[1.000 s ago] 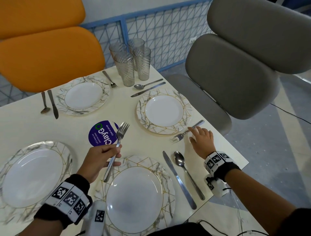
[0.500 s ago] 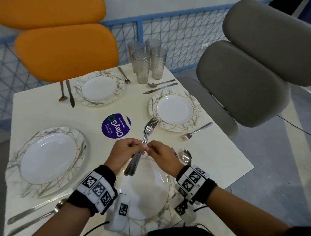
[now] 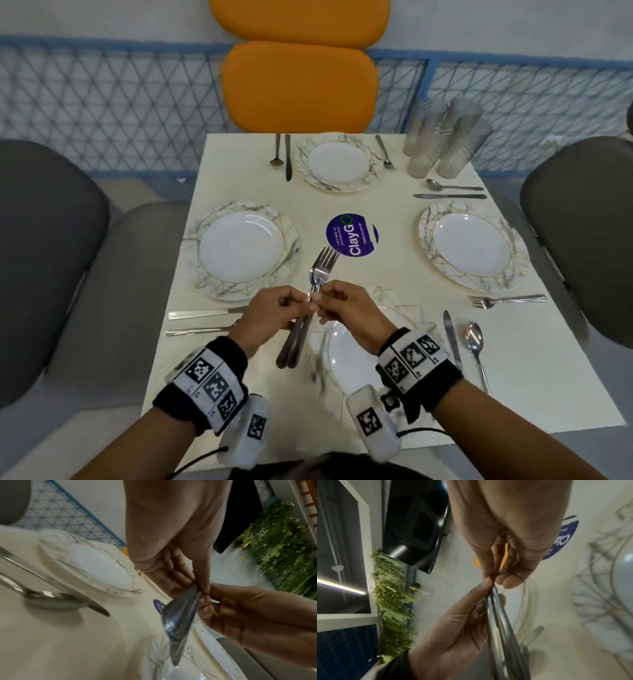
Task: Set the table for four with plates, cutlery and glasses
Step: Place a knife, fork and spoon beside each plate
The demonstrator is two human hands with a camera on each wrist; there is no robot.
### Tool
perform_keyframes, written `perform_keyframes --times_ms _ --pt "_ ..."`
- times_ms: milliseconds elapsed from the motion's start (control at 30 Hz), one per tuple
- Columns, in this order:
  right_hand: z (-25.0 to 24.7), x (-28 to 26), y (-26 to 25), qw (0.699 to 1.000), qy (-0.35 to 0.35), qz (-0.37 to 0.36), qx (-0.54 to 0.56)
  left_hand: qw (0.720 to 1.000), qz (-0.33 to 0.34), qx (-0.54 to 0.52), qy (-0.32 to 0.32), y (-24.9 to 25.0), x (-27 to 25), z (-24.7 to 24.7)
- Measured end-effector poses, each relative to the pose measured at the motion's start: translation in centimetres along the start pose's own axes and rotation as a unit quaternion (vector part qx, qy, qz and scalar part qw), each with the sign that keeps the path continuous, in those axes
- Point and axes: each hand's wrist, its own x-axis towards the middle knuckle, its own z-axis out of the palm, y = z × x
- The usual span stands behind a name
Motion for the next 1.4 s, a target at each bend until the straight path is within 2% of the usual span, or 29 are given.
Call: perform_keyframes --times_ms 133,267,367,467,567,667,767,833,933,1033,1067,1100,1233,1400 --pt "3.4 -0.5 1.9 0.997 -0.022 0.051 -0.055 0.998 -0.024 -0.033 0.057 -3.0 -3.2 -4.5" --pt "5.8 -0.8 5.1 0.974 -0.042 0.11 -0.196 0.987 -0.042 -0.071 0.138 -6.0 -6.1 -9.2" --pt "7.3 -1.0 6.7 0.953 -0.03 0.138 -0.267 0.983 -0.041 -0.078 0.161 -7.5 -7.9 -11.6" --pt "8.2 -1.6 7.6 0.947 -0.014 0.15 -0.282 0.981 -0.039 -0.084 0.168 -8.4 -9.2 -12.8" --pt "8.5 -2.1 7.9 0.937 0.006 0.147 -0.317 0.981 -0.033 -0.09 0.169 -8.9 -10.0 -13.4" --pt "8.7 -2.7 8.0 0.903 0.005 0.126 -0.41 0.983 -0.025 -0.083 0.162 -9.3 -10.3 -13.5" --pt "8.6 -3.3 7.7 0.884 0.009 0.071 -0.461 0.982 -0.017 -0.094 0.164 -9.4 -10.4 -13.5" --pt "8.3 -3.4 7.4 0.84 -0.003 -0.007 -0.543 0.981 -0.012 -0.098 0.165 -9.5 -10.5 -13.5" --pt "8.2 -3.5 6.8 0.75 -0.064 -0.139 -0.644 0.981 -0.01 -0.102 0.165 -9.7 -10.6 -13.5" --pt "7.9 -3.3 8.2 0.642 -0.126 -0.144 -0.743 0.981 -0.009 -0.105 0.161 -9.7 -10.8 -13.5" --pt "7.7 -3.2 8.7 0.611 -0.13 -0.136 -0.769 0.981 -0.008 -0.104 0.162 -9.7 -10.9 -13.4" --pt "7.4 -3.1 9.1 0.594 -0.127 -0.129 -0.784 0.981 -0.007 -0.103 0.163 -9.7 -10.9 -13.3" --pt "6.1 -2.6 9.6 0.572 -0.097 -0.146 -0.801 0.98 -0.008 -0.102 0.168 -9.8 -10.9 -13.1" --pt "4.7 -1.9 9.3 0.566 -0.064 -0.139 -0.81 0.982 -0.012 -0.102 0.162 -9.7 -10.6 -12.8"
